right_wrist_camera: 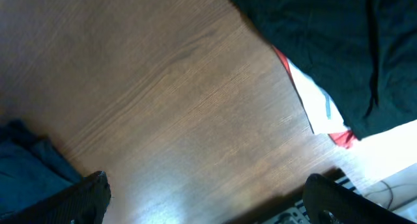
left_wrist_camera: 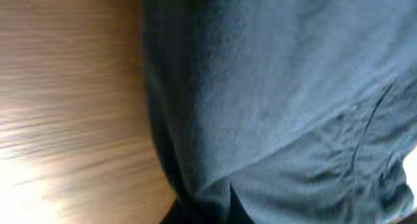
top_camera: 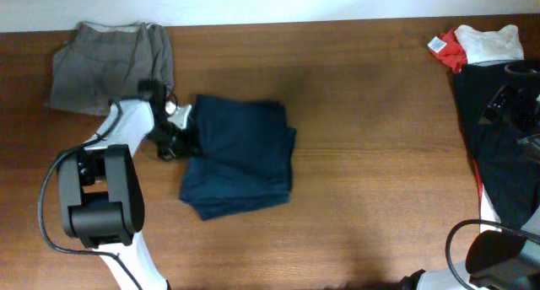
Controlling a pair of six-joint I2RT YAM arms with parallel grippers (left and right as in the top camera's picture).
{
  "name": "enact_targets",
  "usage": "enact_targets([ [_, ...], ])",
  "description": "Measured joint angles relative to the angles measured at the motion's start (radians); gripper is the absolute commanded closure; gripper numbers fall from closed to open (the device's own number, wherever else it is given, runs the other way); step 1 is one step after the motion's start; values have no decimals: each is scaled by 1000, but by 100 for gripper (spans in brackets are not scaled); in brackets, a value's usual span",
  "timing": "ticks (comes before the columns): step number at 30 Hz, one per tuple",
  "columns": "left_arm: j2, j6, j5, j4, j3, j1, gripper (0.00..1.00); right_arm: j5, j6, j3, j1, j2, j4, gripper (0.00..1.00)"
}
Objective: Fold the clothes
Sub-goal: 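Grasp the folded shorts with the left gripper and lift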
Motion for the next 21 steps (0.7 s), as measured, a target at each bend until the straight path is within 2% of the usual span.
enact_targets([
  [1,2,-2,-27,-19,34,0,99,0,0,0,0,0,0,2],
  [3,8,2,-126,-90,215,4,99,0,0,0,0,0,2,2],
  [8,10,14,-235,-82,505,10,99,0,0,0,0,0,0,2],
  [17,11,68,-445,-22,579,22,99,0,0,0,0,0,0,2],
  [21,11,136,-520,-5,581,22,99,0,0,0,0,0,0,2],
])
